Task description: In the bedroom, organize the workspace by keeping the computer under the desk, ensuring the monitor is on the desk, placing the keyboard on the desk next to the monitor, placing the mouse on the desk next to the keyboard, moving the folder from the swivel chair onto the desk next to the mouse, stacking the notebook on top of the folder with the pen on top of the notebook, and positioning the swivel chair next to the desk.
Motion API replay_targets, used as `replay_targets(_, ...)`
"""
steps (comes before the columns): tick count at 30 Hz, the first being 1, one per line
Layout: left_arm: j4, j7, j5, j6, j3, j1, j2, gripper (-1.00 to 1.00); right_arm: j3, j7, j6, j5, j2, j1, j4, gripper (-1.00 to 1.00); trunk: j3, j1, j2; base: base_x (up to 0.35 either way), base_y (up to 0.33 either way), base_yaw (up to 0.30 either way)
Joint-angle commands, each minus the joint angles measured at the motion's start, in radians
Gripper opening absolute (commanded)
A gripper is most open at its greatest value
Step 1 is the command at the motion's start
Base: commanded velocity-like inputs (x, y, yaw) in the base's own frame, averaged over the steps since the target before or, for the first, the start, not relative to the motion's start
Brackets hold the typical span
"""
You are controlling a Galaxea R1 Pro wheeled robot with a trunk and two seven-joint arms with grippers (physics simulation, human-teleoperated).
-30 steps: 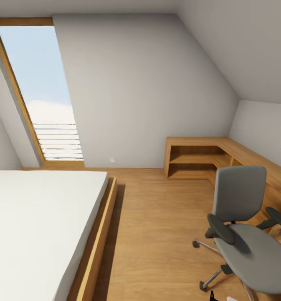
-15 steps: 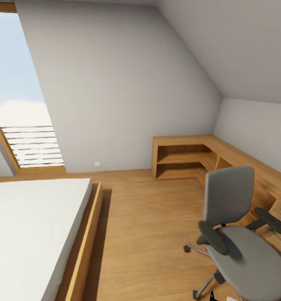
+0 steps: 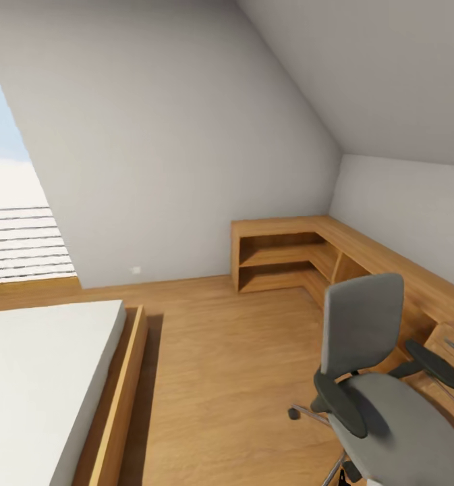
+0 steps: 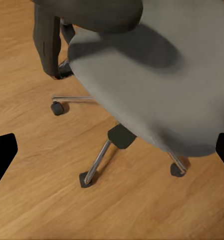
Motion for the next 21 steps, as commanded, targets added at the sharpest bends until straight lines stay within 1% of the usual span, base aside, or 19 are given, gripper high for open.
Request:
replay_targets(1, 0.0, -0.002, -0.011, -0.002, 0.008, -0.001, -0.001, 1.0, 0.009, -0.008, 0.001, 0.0, 0.002, -0.001, 0.0, 1.0, -0.002, 0.001, -0.001, 0.321, 0.0, -0.038)
replay_targets(9, 0.001, -0.002, -0.01, -0.001, 0.008, -0.001, 0.0, 1.0, 0.01, -0.007, 0.002, 0.003, 0.012, -0.001, 0.001, 1.0, -0.004, 0.001, -0.001, 0.321, 0.0, -0.014)
replay_targets(12, 0.001, -0.002, -0.009, -0.001, 0.008, -0.001, 0.001, 1.0, 0.01, -0.007, 0.001, 0.003, 0.014, -0.001, 0.001, 1.0, -0.004, 0.001, -0.001, 0.321, 0.0, 0.047)
replay_targets(16, 0.001, -0.001, -0.009, -0.001, 0.008, -0.001, 0.002, 1.0, 0.01, -0.007, 0.0, 0.003, 0.018, -0.001, 0.001, 1.0, -0.004, 0.001, -0.001, 0.321, 0.0, 0.164)
replay_targets(21, 0.001, -0.001, -0.009, -0.001, 0.008, -0.001, 0.002, 1.0, 0.01, -0.007, 0.0, 0.003, 0.021, -0.001, 0.001, 1.0, -0.004, 0.001, -0.001, 0.321, 0.0, 0.252)
